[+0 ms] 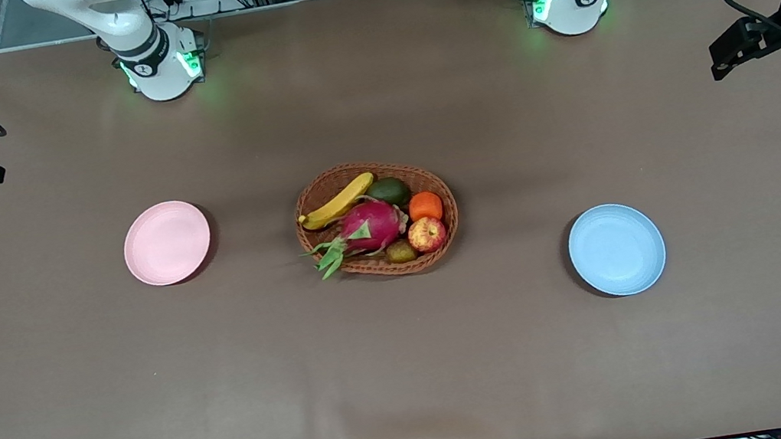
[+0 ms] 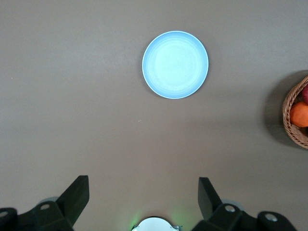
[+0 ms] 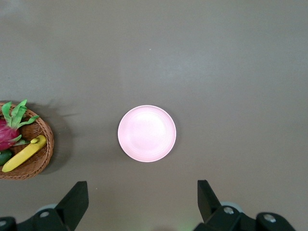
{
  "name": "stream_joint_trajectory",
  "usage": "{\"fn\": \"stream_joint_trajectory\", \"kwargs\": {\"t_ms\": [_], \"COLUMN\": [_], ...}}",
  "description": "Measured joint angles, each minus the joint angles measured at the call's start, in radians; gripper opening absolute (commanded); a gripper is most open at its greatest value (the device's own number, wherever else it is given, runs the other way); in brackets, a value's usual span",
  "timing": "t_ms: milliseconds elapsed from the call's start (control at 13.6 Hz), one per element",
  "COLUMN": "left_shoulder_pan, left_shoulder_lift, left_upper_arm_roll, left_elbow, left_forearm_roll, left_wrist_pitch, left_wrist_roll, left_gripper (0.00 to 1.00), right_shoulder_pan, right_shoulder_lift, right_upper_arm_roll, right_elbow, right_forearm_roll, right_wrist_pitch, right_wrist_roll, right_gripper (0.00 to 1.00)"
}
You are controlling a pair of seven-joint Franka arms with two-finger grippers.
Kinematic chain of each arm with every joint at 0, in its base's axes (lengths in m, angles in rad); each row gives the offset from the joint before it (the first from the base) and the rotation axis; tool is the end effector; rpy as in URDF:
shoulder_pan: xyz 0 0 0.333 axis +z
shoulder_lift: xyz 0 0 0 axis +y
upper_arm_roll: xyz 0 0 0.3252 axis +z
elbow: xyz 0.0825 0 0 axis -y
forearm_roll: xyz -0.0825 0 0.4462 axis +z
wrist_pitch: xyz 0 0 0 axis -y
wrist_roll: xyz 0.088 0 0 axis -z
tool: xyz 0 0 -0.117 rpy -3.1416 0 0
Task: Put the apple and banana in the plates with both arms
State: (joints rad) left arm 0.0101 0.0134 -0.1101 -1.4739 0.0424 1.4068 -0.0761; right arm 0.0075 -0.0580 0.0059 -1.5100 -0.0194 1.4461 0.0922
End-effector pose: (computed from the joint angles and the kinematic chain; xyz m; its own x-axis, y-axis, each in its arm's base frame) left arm 0.6005 -0.0542 0.6529 0.9969 -0.0169 -0.0769 -0.0205 -0.9987 -0.0467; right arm 0.5841 0.0055 0.6797 0.9967 -0.0811 -0.0040 -0.0810 -0.9965 0.0201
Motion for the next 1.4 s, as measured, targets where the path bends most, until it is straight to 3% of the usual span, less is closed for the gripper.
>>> {"fn": "stream_joint_trajectory", "kwargs": {"t_ms": [1107,1402], "left_shoulder_pan": [-0.012,-0.029], "left_shoulder_lift": [0.007,0.071], "left_upper_arm_roll": [-0.002,-0.055], "left_elbow": [-0.012,-0.021], "left_forearm_roll": [-0.002,-0.005], "left_wrist_pitch": [-0.003,0.034], "left_wrist_roll": [0.0,-0.066], "left_gripper": [1.0,1.0], "right_shoulder_pan": [-0.002,-0.005], "right_shoulder_lift": [0.0,0.001], "right_upper_arm_roll": [0.0,-0.001], "right_elbow": [0.0,0.0], "right_forearm_roll": [0.0,0.0], "right_wrist_pitch": [-0.005,-0.006], "right_wrist_roll": [0.0,0.0], "right_gripper": [1.0,1.0]}}
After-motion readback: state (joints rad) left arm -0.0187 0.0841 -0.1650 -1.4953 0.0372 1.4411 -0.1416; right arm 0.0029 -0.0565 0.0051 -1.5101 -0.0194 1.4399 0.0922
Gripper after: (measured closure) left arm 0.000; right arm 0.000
